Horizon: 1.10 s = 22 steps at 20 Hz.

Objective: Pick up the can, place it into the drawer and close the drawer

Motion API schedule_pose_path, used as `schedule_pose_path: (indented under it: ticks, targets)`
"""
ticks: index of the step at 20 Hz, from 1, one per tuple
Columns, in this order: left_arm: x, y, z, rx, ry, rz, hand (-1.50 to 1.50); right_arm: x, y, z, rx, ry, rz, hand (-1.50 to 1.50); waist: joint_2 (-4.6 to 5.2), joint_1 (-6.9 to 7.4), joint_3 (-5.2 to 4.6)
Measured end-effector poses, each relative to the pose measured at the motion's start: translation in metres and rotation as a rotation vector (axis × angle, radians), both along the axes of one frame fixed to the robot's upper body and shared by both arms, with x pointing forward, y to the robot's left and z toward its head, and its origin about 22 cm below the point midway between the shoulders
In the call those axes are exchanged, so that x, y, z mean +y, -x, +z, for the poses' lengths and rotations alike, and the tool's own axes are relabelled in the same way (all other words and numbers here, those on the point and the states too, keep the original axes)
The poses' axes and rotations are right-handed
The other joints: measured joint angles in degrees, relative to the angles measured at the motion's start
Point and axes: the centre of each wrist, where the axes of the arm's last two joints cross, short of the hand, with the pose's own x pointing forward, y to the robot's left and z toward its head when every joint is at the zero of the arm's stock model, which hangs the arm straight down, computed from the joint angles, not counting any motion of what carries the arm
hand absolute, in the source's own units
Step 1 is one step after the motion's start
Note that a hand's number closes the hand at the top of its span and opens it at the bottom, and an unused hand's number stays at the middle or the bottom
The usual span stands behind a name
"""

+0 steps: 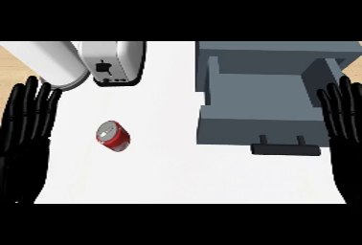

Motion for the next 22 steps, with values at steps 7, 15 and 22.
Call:
schedule_pose_path:
  ticks: [7,15,22]
  targets:
    - [-0.029,-0.014,-0.003,0.028,-0.011,0.084,-1.50,-0.006,-0.011,-0.004,0.003,0.015,-0.023,-1.50,0.11,-1.16,0.25]
    - [-0.051,-0.008,-0.006,0.315,-0.023,0.223,-1.50,-0.013,0.007,-0.013,0.214,0.003,-0.101,-1.50,-0.06,-1.42,0.32]
    - [-0.063,-0.002,0.008,0.361,-0.002,0.257,-1.50,-0.023,0.023,-0.019,0.256,0.001,-0.118,-1.50,-0.07,-1.34,0.29]
